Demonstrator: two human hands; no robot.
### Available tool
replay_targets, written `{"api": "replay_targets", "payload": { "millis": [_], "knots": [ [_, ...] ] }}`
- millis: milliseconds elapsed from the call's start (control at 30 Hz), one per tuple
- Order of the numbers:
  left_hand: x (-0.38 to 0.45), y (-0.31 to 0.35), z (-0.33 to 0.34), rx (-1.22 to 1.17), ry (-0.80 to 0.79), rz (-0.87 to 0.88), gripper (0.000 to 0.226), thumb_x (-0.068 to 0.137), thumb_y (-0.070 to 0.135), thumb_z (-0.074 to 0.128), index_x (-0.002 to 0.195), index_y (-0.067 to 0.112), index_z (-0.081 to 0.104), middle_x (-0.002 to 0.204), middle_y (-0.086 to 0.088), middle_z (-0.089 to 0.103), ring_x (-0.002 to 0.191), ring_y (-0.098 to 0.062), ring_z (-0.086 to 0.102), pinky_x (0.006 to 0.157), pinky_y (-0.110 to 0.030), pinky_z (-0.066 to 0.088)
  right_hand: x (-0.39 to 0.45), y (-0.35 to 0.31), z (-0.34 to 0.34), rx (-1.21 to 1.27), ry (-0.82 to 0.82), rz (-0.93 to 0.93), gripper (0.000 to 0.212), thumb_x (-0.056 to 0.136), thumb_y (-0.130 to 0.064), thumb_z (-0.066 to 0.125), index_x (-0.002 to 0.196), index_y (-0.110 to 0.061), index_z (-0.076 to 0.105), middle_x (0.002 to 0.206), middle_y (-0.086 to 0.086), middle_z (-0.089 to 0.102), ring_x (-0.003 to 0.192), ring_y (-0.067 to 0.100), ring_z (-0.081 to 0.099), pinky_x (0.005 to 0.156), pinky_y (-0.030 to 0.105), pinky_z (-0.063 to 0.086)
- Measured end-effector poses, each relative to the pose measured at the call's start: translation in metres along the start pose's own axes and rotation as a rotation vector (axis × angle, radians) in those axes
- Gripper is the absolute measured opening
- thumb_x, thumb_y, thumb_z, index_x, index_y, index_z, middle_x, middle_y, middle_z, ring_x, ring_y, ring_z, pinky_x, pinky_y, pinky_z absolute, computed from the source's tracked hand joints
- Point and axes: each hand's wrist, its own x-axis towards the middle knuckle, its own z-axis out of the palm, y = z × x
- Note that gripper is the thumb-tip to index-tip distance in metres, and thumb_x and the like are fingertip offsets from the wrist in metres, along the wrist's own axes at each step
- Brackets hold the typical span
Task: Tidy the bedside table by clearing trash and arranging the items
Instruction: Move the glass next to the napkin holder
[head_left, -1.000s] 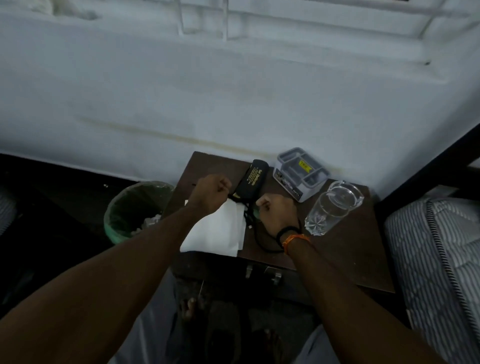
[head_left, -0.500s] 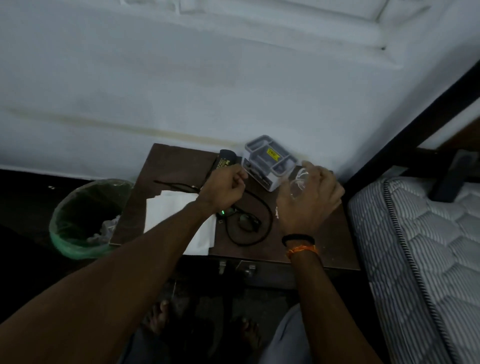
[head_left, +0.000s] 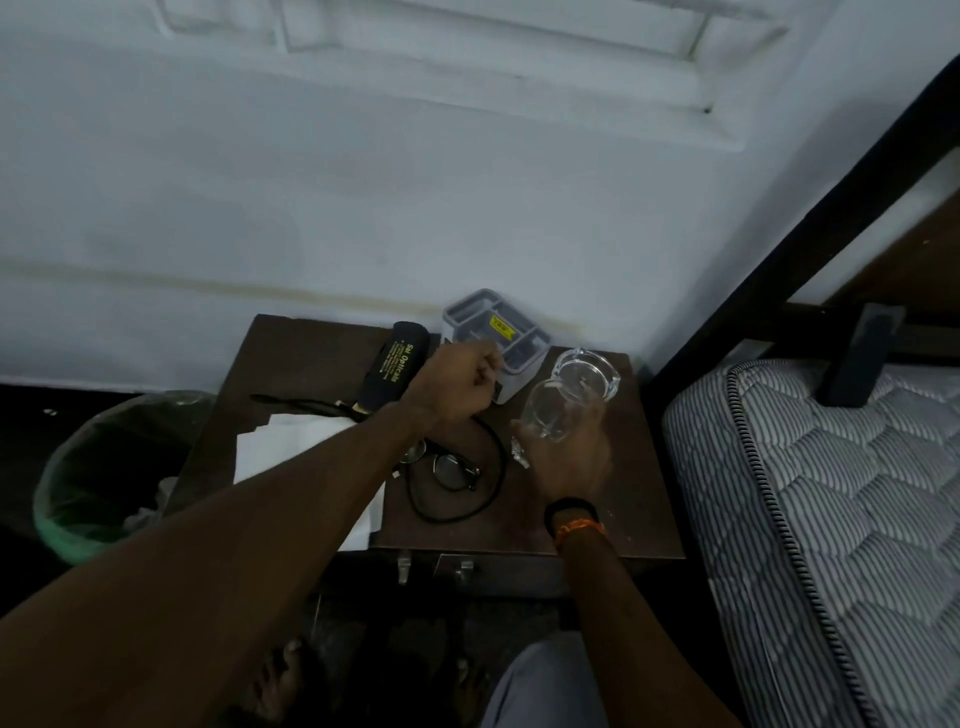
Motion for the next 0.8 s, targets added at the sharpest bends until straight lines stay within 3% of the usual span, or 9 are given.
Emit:
{"api": "replay_targets", "payload": {
  "millis": [100,233,400,533,633,800],
  "knots": [
    [0.012,0.014,0.010,-0.021,-0.036,0.011,0.015,0.091,-0.001,0.055,0.103,0.001,0.065,0.095,-0.017,0.067,0.086,-0.022,0.062,0.080,-0.031,0.053,0.006,0.001,-0.008,0.000,0.016,0.009,0.085,0.066,-0.037,0.085,0.136,-0.017,0.042,0.121,0.004,0.064,0.111,0.030,0.062,0.087,0.037,0.047],
    [0.021,0.025,0.029,-0.036,-0.015,-0.061,0.022,0.089,0.000,0.056,0.104,0.010,0.068,0.098,-0.009,0.072,0.092,-0.025,0.068,0.085,-0.037,0.055,0.030,-0.005,-0.035,0.091,0.119,0.037,0.081,0.059,-0.043,0.085,0.127,-0.024,0.047,0.114,-0.002,0.065,0.104,0.022,0.064,0.088,0.039,0.053],
    [0.017,0.031,0.072,-0.010,-0.075,0.034,0.030,0.083,0.002,0.052,0.111,0.009,0.061,0.100,-0.012,0.069,0.093,-0.029,0.066,0.079,-0.041,0.054,0.082,-0.003,-0.068,0.109,0.226,0.003,0.082,0.057,-0.048,0.085,0.126,-0.024,0.047,0.107,-0.011,0.062,0.093,0.013,0.064,0.085,0.042,0.057],
    [0.029,0.033,0.111,0.000,-0.024,-0.034,0.056,0.082,0.024,0.069,0.131,0.008,0.048,0.127,-0.013,0.059,0.120,-0.029,0.054,0.100,-0.036,0.045,0.119,0.001,-0.079,0.084,0.157,-0.079,0.082,0.057,-0.047,0.088,0.125,-0.021,0.048,0.113,-0.006,0.064,0.098,0.016,0.066,0.085,0.037,0.057],
    [0.039,0.031,0.133,-0.058,0.031,-0.178,0.076,0.075,0.033,0.077,0.136,0.007,0.040,0.137,-0.013,0.049,0.129,-0.029,0.046,0.104,-0.038,0.042,0.143,-0.001,-0.081,0.070,0.099,-0.103,0.083,0.055,-0.047,0.089,0.124,-0.021,0.049,0.113,-0.008,0.065,0.099,0.014,0.065,0.087,0.035,0.056],
    [0.058,0.028,0.157,-0.122,0.118,-0.223,0.100,0.064,0.043,0.082,0.145,0.010,0.033,0.143,-0.011,0.042,0.134,-0.027,0.040,0.109,-0.042,0.039,0.172,-0.002,-0.072,0.055,0.010,-0.109,0.085,0.048,-0.048,0.090,0.119,-0.024,0.051,0.108,-0.013,0.064,0.098,0.010,0.065,0.089,0.035,0.055]
  ]
}}
